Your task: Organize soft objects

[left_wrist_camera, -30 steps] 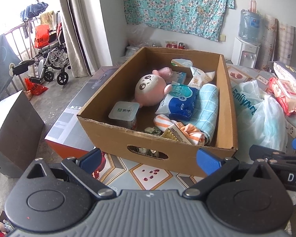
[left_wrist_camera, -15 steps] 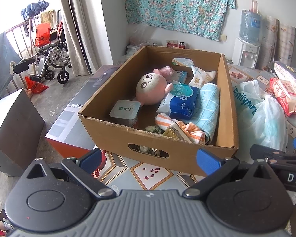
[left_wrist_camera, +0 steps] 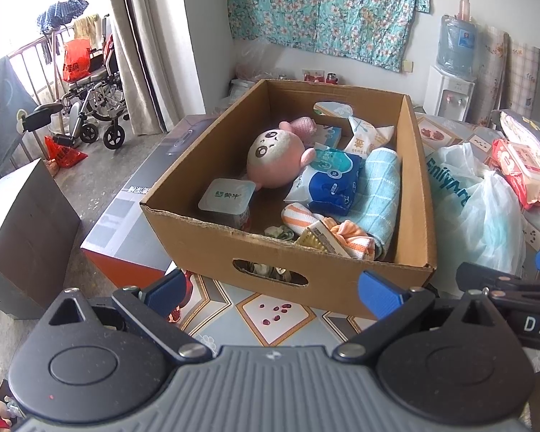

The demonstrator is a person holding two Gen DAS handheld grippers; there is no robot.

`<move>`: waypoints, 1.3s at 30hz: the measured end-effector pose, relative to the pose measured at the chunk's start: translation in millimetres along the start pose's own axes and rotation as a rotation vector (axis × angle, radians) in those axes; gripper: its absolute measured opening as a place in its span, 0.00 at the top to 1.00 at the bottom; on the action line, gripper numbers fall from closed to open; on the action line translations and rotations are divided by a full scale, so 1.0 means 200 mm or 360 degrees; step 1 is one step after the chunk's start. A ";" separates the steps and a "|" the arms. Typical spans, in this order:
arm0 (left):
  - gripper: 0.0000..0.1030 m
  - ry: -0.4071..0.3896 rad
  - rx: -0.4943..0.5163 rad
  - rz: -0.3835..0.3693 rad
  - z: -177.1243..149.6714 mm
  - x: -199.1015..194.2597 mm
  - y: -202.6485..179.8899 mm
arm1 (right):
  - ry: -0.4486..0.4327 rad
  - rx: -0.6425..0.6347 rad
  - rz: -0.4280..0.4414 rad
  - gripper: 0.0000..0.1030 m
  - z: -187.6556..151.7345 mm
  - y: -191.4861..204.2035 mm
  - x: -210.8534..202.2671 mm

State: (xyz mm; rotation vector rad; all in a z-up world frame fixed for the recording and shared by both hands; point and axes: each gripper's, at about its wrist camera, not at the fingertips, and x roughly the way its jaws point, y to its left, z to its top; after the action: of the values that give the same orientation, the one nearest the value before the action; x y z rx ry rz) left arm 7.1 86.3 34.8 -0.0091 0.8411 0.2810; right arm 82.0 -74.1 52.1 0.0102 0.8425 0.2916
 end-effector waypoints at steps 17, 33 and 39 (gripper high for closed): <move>0.01 0.0002 0.0000 0.0000 0.00 0.00 0.00 | 0.0011 0.0002 -0.0001 0.01 0.00 0.00 0.01; 0.01 0.0009 0.0002 -0.0004 -0.01 0.01 0.01 | 0.0029 0.0008 -0.0003 0.01 -0.01 0.00 0.03; 0.01 0.0012 0.0001 -0.0004 -0.02 0.02 0.01 | 0.0031 0.0009 -0.0002 0.01 -0.01 0.00 0.03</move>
State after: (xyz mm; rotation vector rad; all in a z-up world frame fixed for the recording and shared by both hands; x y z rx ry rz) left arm 6.0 87.9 29.4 -0.0106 0.8484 0.2783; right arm 84.9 -73.5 45.8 0.0121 0.8627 0.2888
